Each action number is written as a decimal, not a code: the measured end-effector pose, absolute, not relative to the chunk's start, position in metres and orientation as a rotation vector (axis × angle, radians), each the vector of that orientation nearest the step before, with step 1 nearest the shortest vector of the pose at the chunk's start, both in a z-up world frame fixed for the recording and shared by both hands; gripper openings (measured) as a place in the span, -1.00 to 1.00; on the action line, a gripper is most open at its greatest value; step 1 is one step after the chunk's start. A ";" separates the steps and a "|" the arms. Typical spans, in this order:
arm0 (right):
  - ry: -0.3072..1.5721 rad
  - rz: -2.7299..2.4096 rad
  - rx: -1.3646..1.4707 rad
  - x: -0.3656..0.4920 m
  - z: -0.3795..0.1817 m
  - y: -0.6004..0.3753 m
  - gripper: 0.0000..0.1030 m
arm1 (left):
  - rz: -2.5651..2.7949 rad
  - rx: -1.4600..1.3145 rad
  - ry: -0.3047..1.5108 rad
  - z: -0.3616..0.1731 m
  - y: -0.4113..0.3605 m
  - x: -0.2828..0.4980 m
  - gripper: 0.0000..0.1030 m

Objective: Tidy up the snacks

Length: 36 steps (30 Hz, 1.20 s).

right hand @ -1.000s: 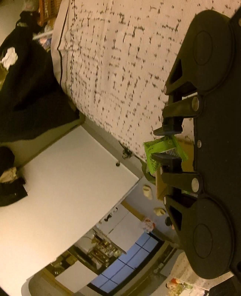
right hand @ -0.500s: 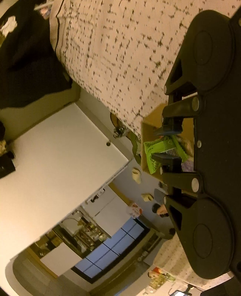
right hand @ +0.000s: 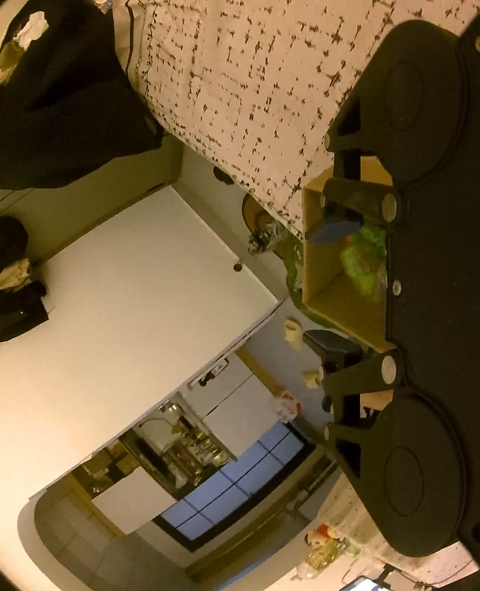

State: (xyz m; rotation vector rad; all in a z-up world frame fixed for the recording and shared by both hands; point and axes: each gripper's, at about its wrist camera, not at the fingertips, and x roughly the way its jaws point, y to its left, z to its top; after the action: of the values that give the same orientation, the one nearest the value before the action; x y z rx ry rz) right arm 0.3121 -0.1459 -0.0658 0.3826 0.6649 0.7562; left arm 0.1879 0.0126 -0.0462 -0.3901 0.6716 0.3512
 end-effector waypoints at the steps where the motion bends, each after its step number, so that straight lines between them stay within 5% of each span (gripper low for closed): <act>1: 0.668 0.753 0.384 0.310 -0.064 -0.148 0.03 | 0.356 -0.387 0.669 -0.045 0.015 0.185 0.19; 9: 0.683 0.691 0.246 0.279 -0.045 -0.153 0.36 | 0.350 -0.377 0.677 -0.031 0.021 0.170 0.30; 12: 0.670 0.650 0.202 0.267 -0.035 -0.162 0.42 | 0.334 -0.365 0.687 -0.029 0.020 0.165 0.52; 18: 0.653 0.572 0.148 0.238 -0.024 -0.186 0.82 | 0.300 -0.367 0.688 -0.022 0.016 0.154 0.65; 36: 0.605 0.363 0.086 0.162 0.006 -0.237 1.00 | 0.242 -0.286 0.662 -0.001 0.000 0.106 0.76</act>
State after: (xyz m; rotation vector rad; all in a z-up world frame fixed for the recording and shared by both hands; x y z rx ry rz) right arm 0.1623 -0.2368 0.0060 0.0858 0.6048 0.3628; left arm 0.1057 0.0000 -0.0006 -0.2858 0.6616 0.2424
